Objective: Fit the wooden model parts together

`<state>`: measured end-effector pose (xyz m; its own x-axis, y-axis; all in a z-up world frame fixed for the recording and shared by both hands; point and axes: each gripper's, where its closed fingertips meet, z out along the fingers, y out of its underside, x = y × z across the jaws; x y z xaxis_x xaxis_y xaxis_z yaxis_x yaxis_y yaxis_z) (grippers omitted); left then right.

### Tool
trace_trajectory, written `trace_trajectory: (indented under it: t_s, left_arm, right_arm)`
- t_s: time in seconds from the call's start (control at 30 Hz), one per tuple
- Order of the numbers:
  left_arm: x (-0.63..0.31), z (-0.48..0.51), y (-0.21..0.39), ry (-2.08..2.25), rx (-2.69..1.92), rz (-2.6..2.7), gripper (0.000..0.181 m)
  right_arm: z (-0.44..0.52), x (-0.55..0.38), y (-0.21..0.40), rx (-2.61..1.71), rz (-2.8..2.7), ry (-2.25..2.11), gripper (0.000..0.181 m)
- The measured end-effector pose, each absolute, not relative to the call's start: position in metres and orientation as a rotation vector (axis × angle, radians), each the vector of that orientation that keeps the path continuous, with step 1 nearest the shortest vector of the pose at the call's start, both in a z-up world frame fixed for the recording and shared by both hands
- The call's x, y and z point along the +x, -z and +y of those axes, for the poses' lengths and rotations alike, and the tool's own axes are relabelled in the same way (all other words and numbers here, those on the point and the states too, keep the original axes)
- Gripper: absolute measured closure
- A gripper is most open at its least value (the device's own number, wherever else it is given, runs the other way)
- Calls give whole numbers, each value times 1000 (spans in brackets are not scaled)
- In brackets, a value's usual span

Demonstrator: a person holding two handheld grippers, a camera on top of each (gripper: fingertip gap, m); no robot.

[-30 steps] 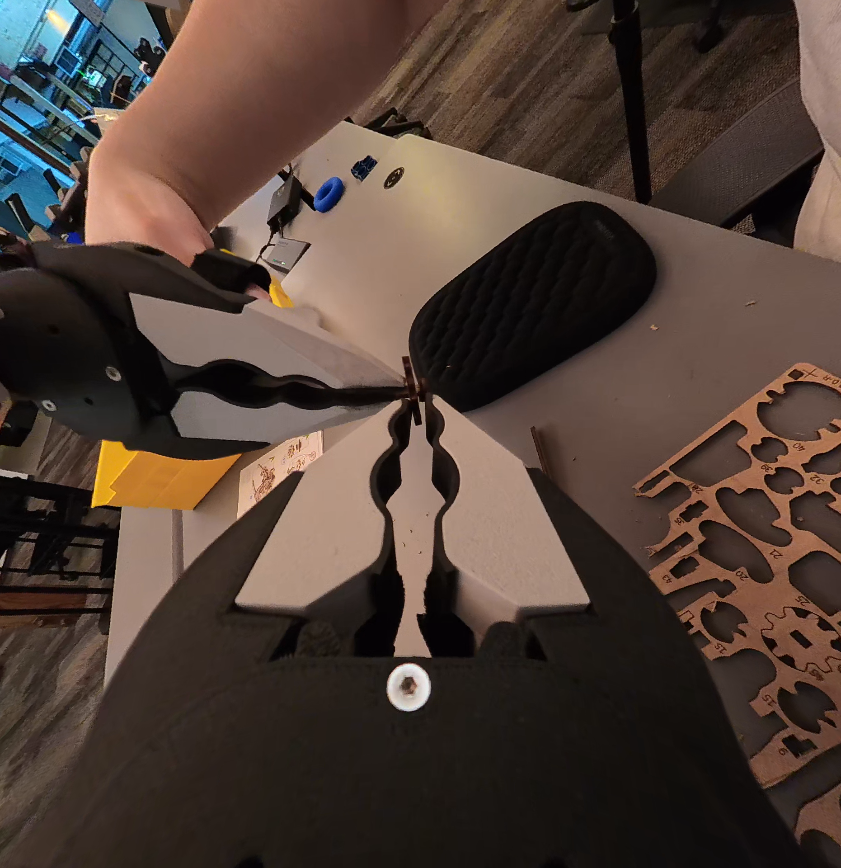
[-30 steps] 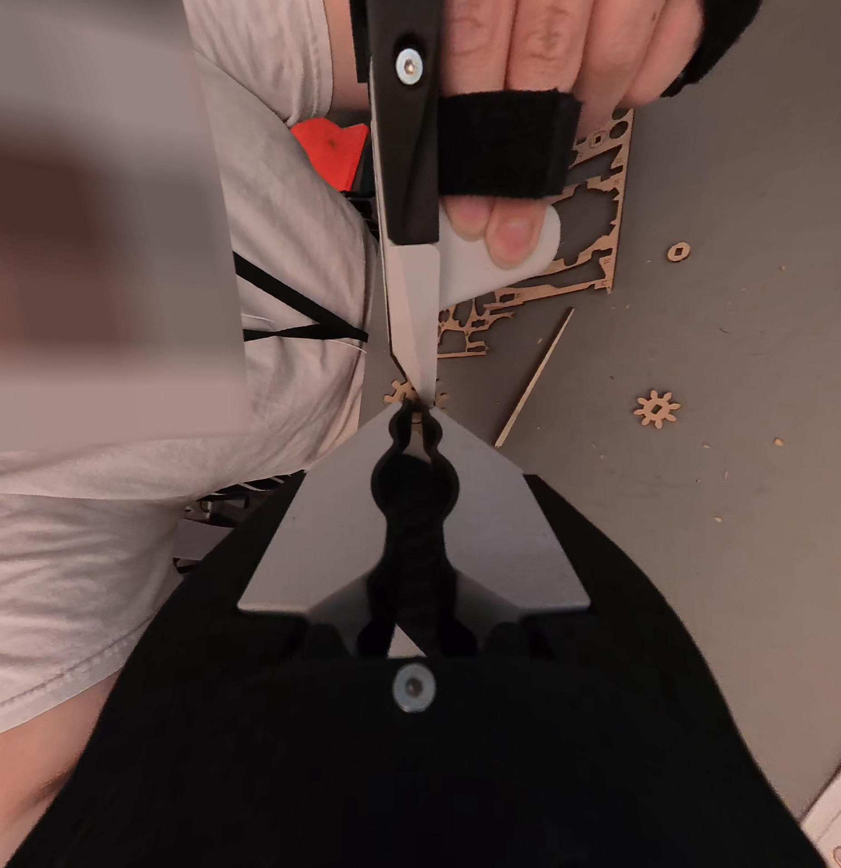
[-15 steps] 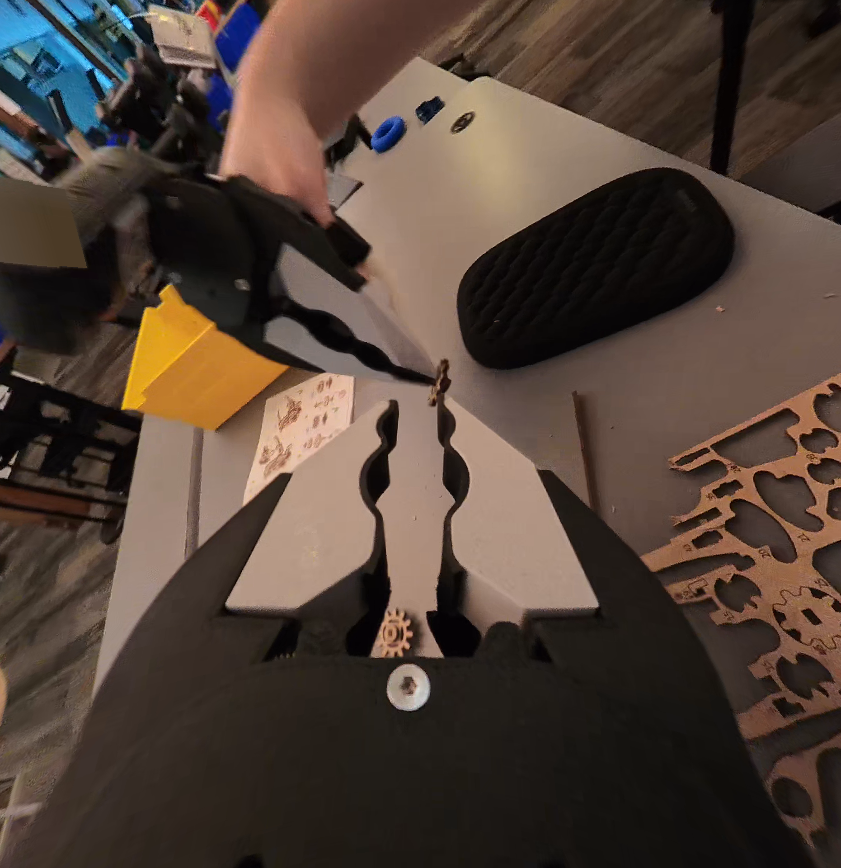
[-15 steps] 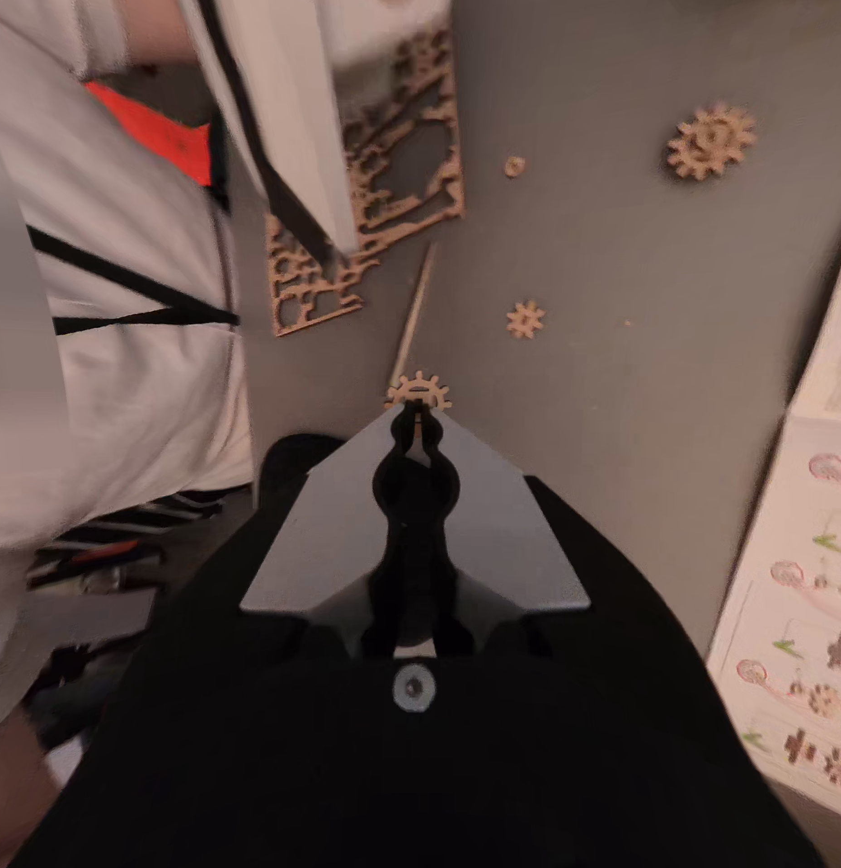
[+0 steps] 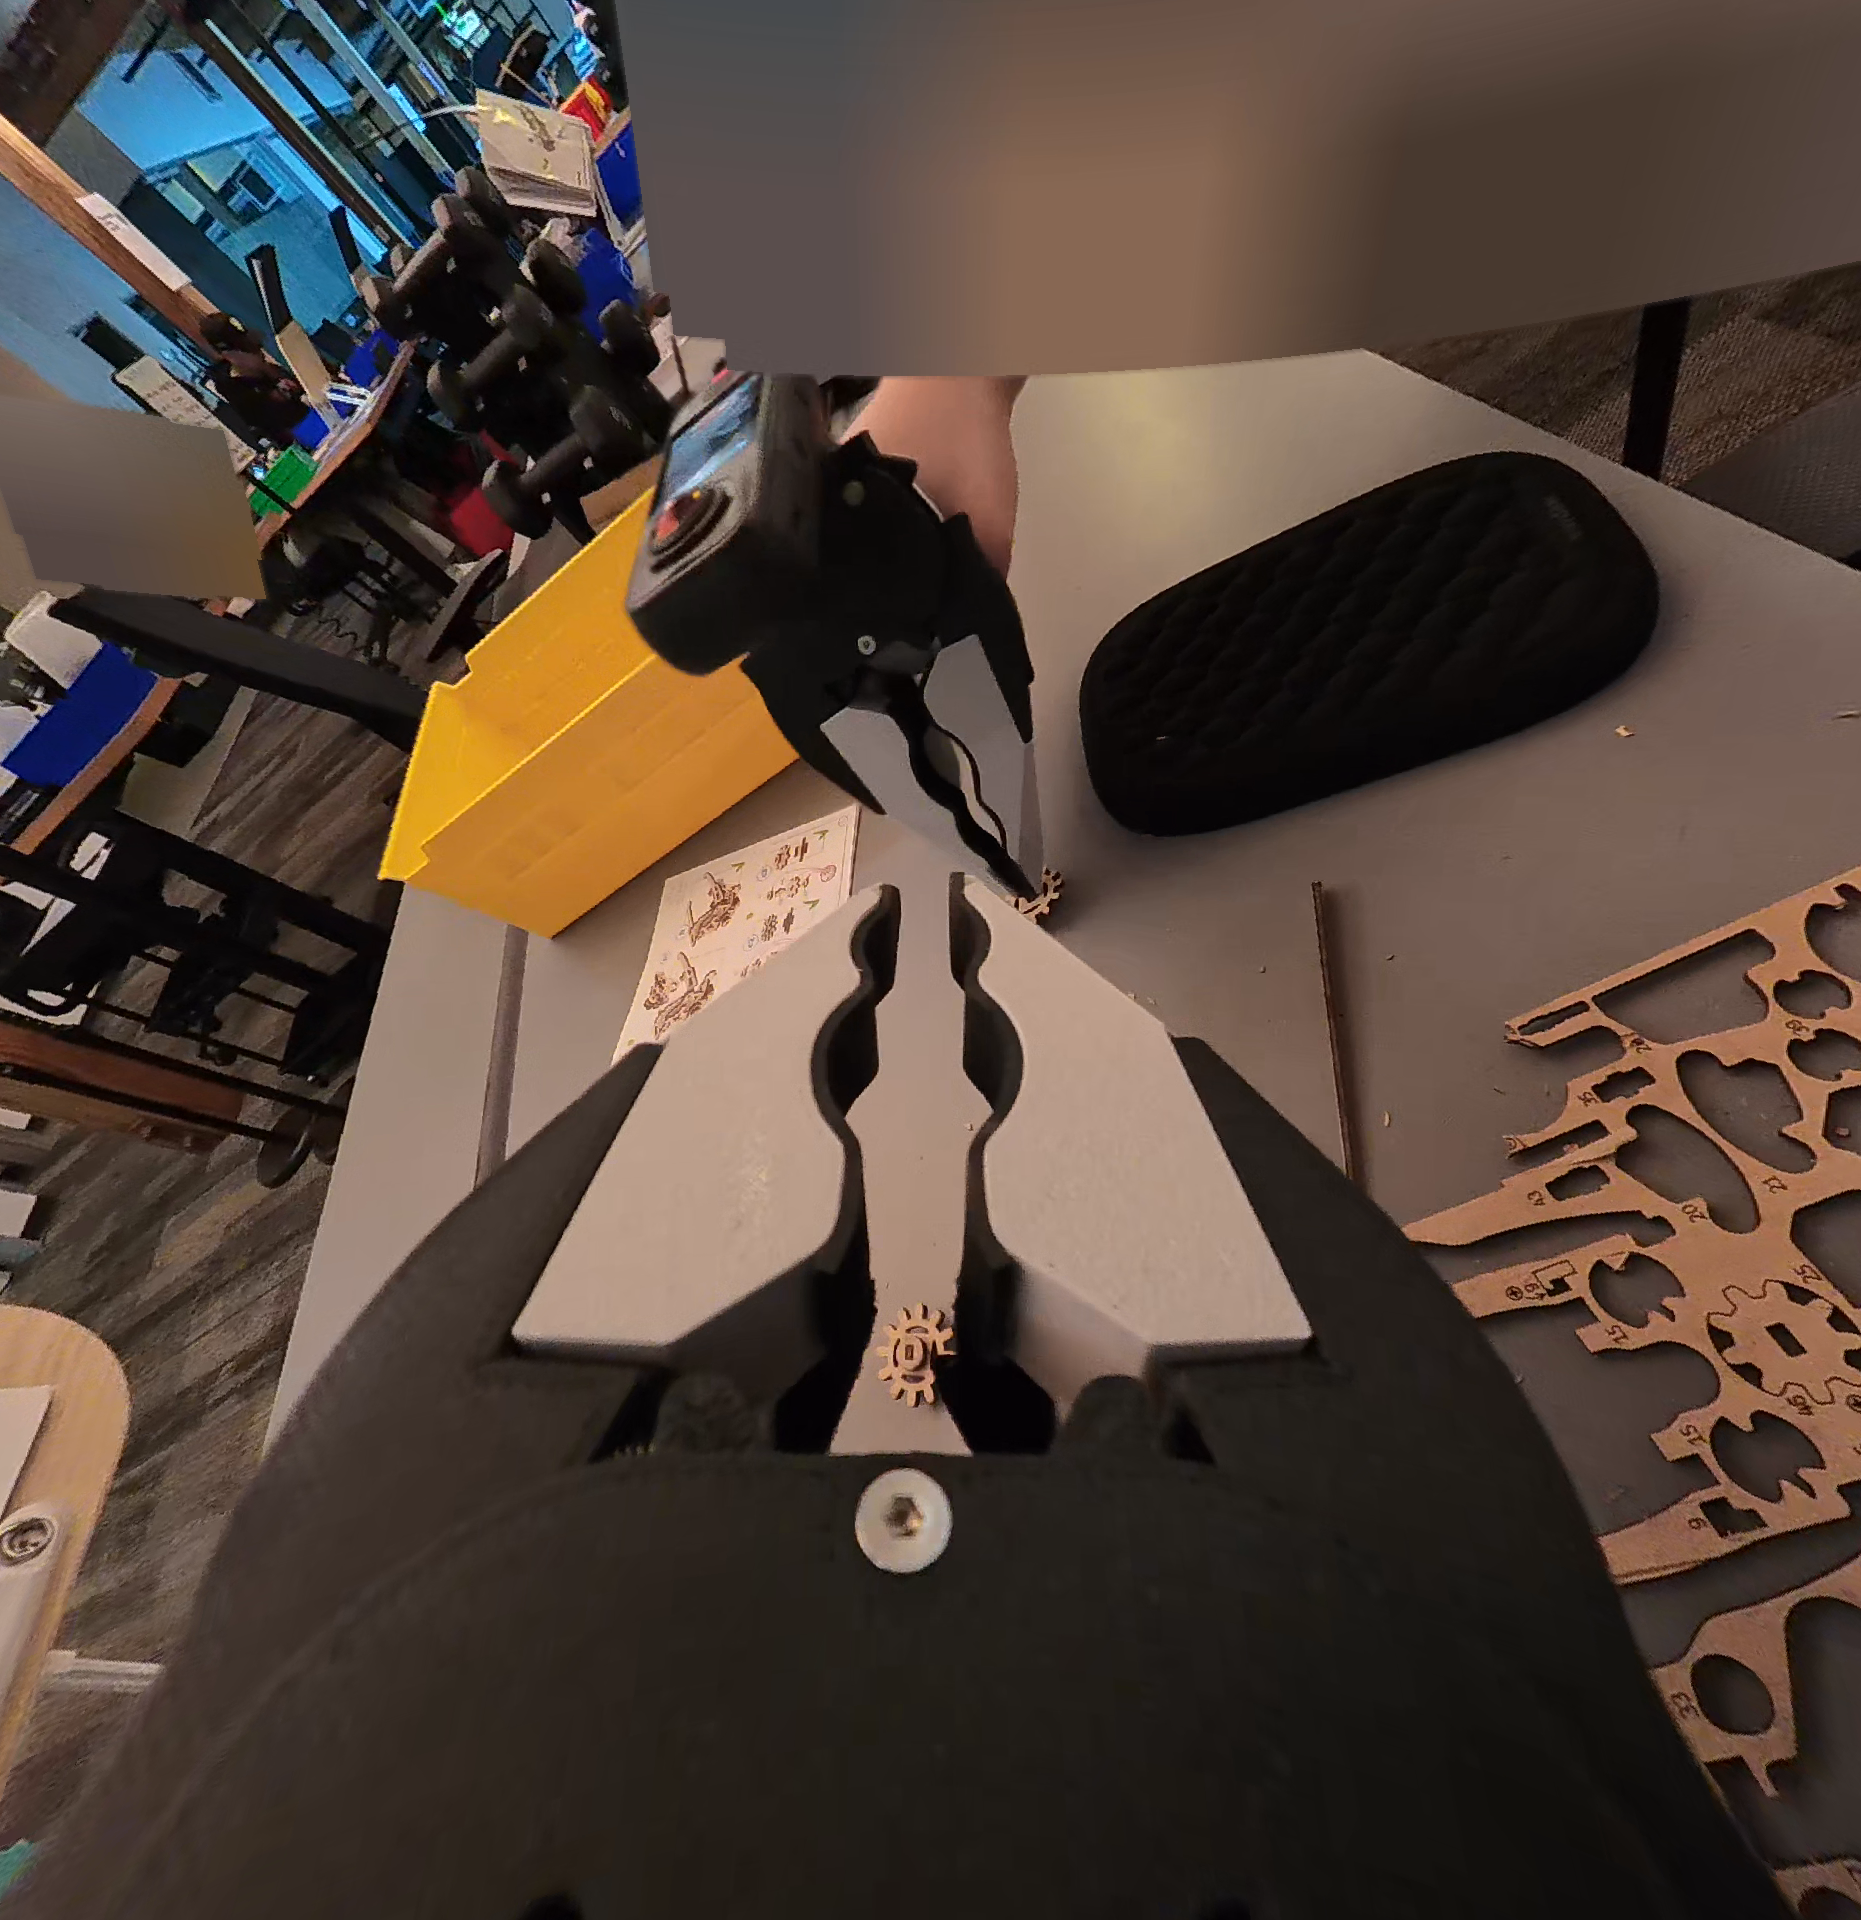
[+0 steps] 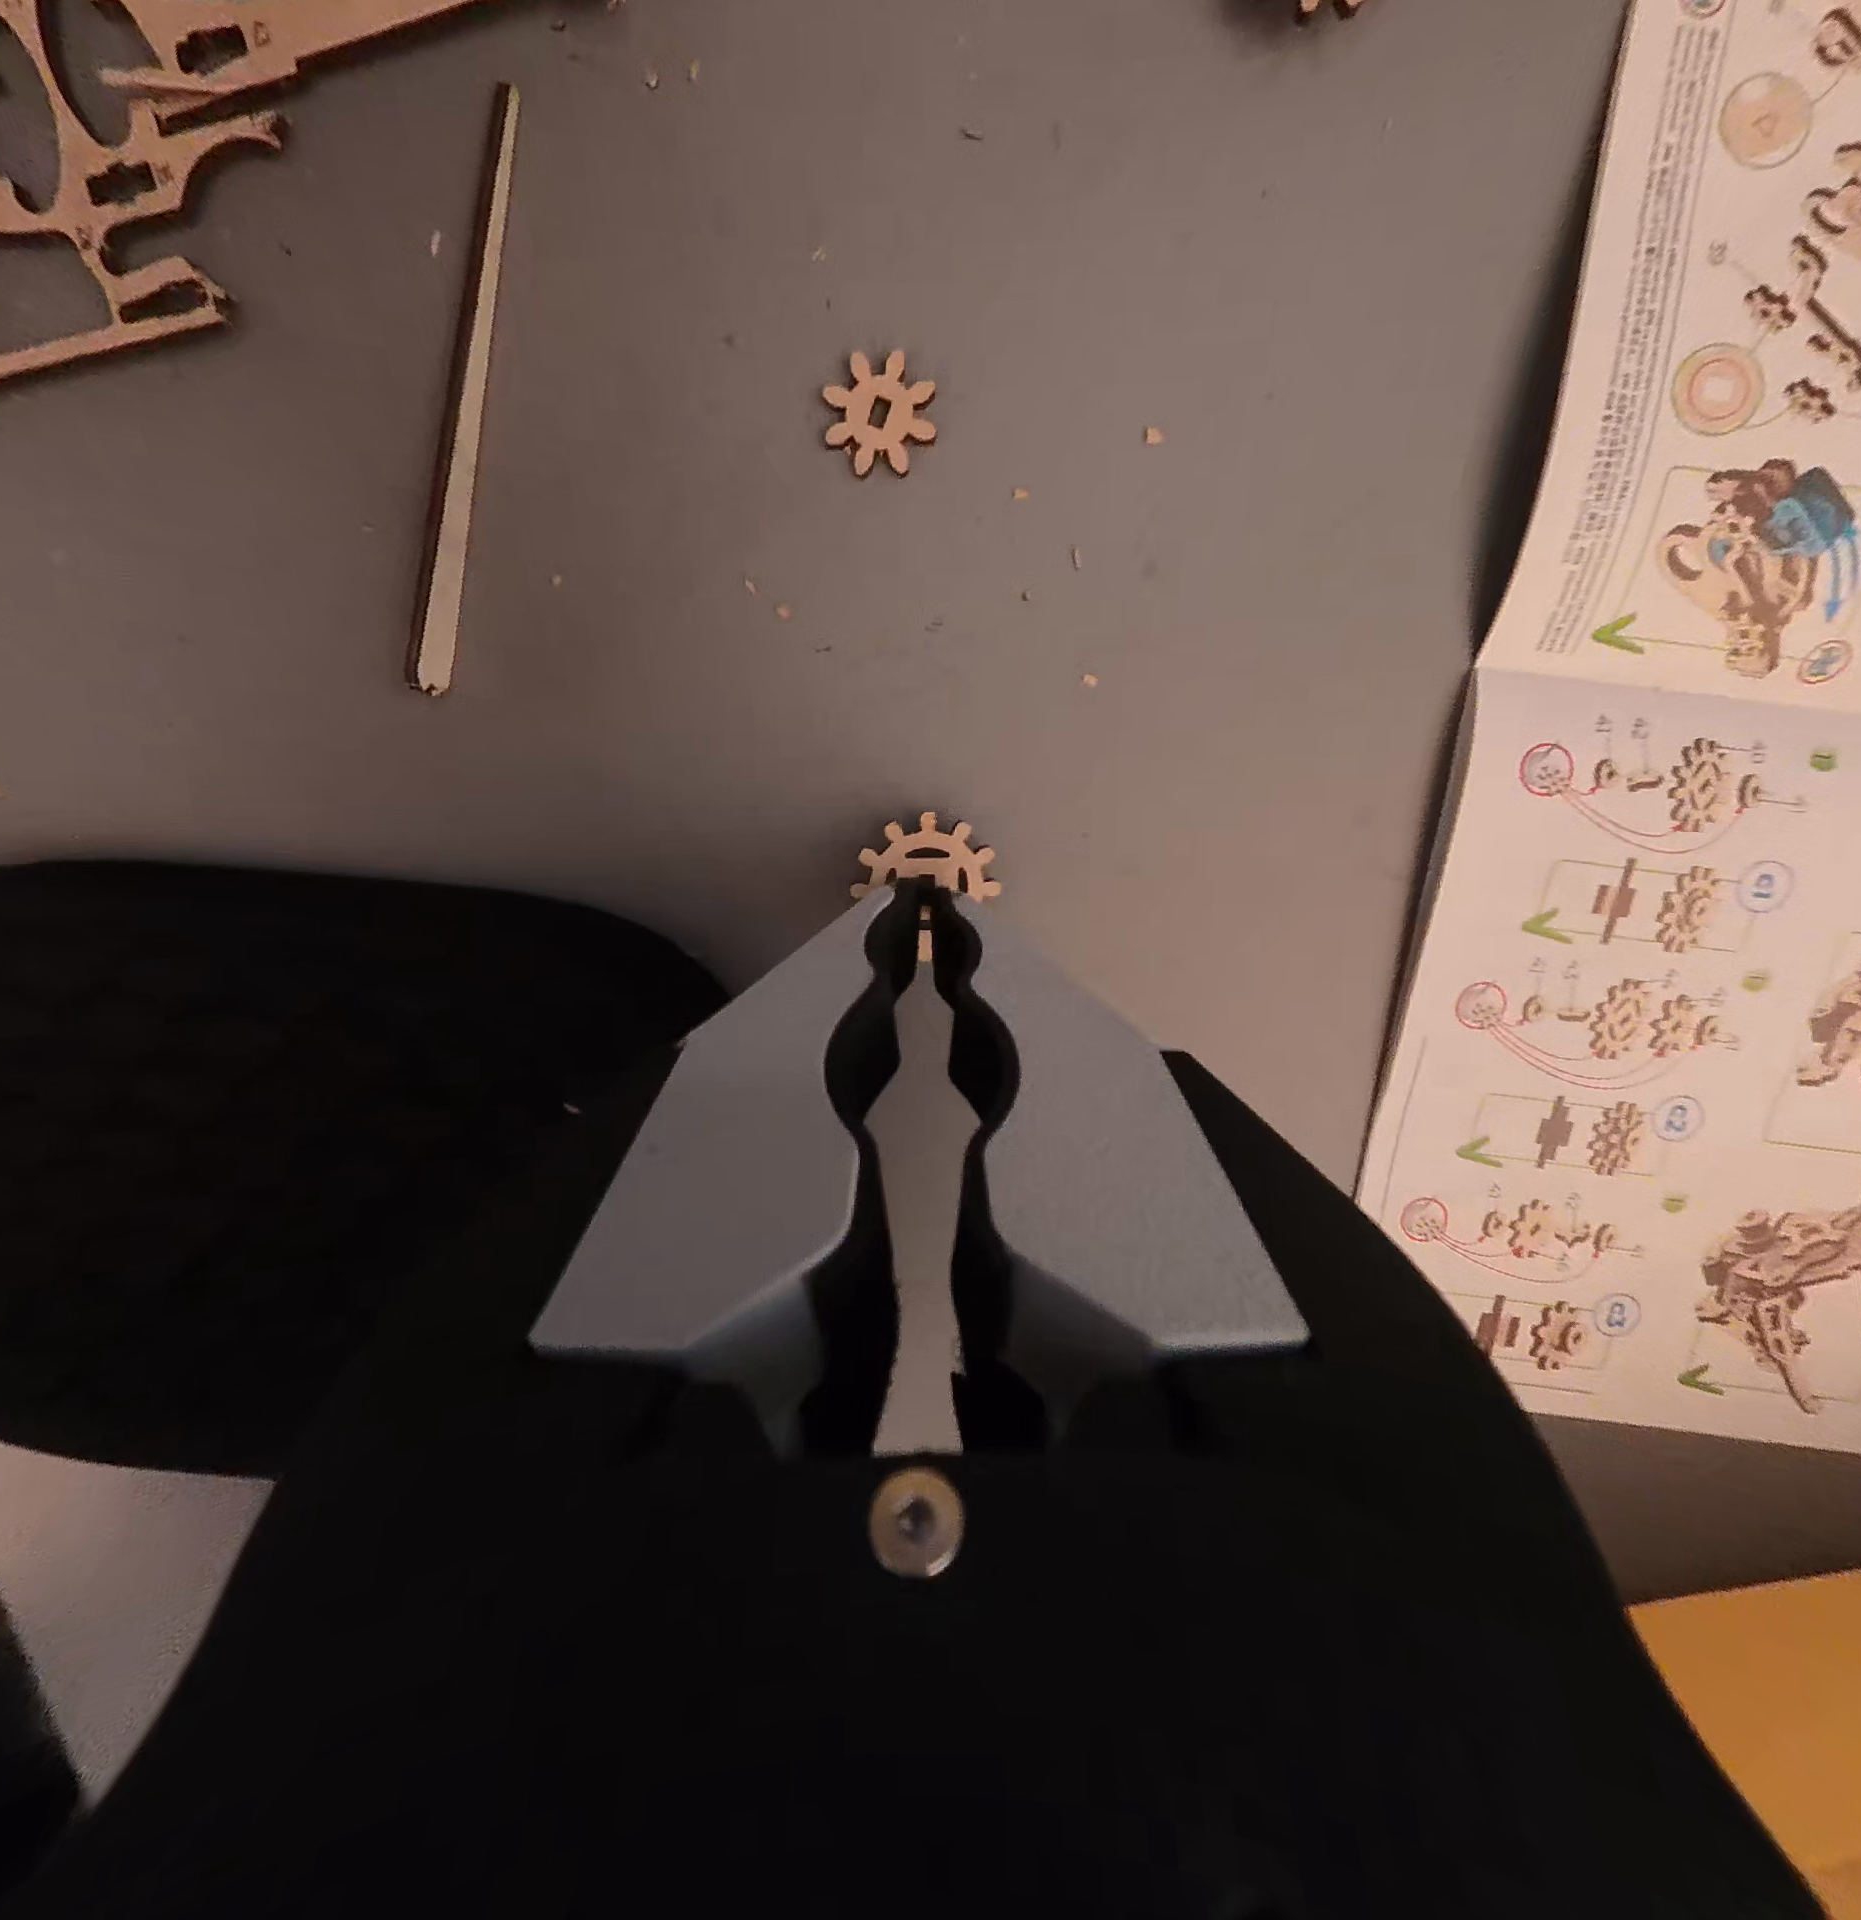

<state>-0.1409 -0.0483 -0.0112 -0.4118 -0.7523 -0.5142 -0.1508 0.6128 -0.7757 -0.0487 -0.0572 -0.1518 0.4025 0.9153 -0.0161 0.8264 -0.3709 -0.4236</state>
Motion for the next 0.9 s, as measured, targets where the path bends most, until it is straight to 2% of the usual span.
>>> trace_trajectory:
  t_s: [0.4, 0.8, 0.87, 0.9]
  left_arm:
    - [-143, -54, -1, 818, -692, 1886, 175]
    - [-147, -56, -10, 818, -677, 1869, 175]
    - [-147, -56, -10, 820, -680, 1869, 175]
    - [-147, -56, -10, 816, -680, 1871, 175]
  right_arm:
    - [-58, -51, 153, -2188, -1613, -90, 181]
    - [-59, -50, 153, -2266, -1606, -98, 179]
    - [-59, -49, 152, -2326, -1658, -79, 161]
    - [-62, -48, 152, -2352, -1695, -79, 162]
